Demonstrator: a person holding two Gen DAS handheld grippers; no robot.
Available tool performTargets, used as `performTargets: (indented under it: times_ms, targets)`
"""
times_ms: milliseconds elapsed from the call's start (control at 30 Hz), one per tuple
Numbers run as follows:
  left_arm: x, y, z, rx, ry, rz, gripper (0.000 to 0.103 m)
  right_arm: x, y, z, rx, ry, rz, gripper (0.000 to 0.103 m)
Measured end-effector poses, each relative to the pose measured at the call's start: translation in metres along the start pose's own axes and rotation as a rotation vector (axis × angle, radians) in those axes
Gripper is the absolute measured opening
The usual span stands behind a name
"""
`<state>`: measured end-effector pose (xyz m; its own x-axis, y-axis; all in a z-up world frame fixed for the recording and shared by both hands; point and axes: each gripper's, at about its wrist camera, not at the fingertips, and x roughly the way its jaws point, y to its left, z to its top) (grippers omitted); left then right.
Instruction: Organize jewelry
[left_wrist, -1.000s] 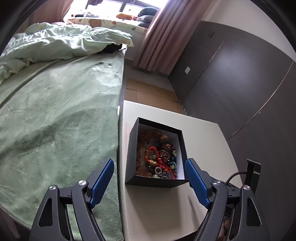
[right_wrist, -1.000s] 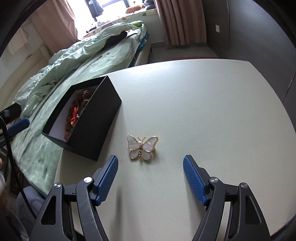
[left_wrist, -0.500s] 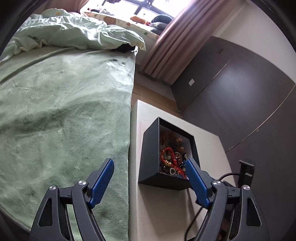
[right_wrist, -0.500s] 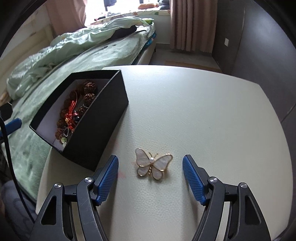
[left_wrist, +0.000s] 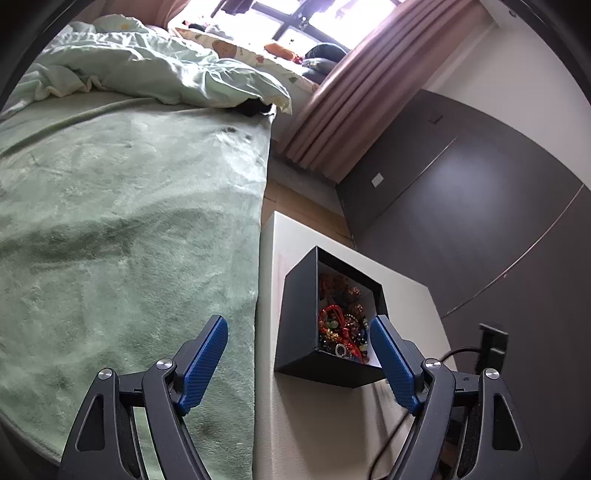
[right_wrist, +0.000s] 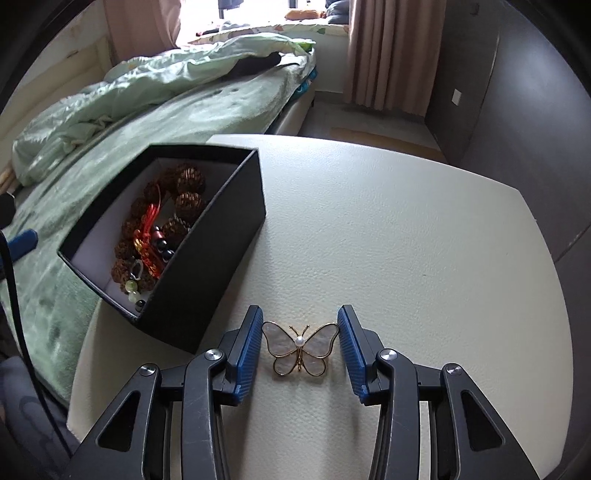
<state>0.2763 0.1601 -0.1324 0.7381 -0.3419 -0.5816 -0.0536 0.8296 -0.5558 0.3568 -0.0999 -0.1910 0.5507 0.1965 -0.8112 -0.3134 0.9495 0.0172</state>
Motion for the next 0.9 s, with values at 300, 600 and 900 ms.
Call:
performTargets:
  times_ms: [300,600,900]
  targets:
    - [-0.002,0.000,0.000,-0.007,-0.015,-0.004,0.080,-0.046,-0.004,0.029,0.030,-0.109,0.069,0.043]
    - [-0.007,-0.001,0.000,-0.003,-0.030,-0.018,0.087,-0.049,0.027,0.060,0.052,-0.099,0.259,0.043]
    - [-0.013,-0.023,-0.001,0.077,-0.031,-0.019,0.102,-0.068,0.021,0.056,0.117,-0.097,0.280,0.076]
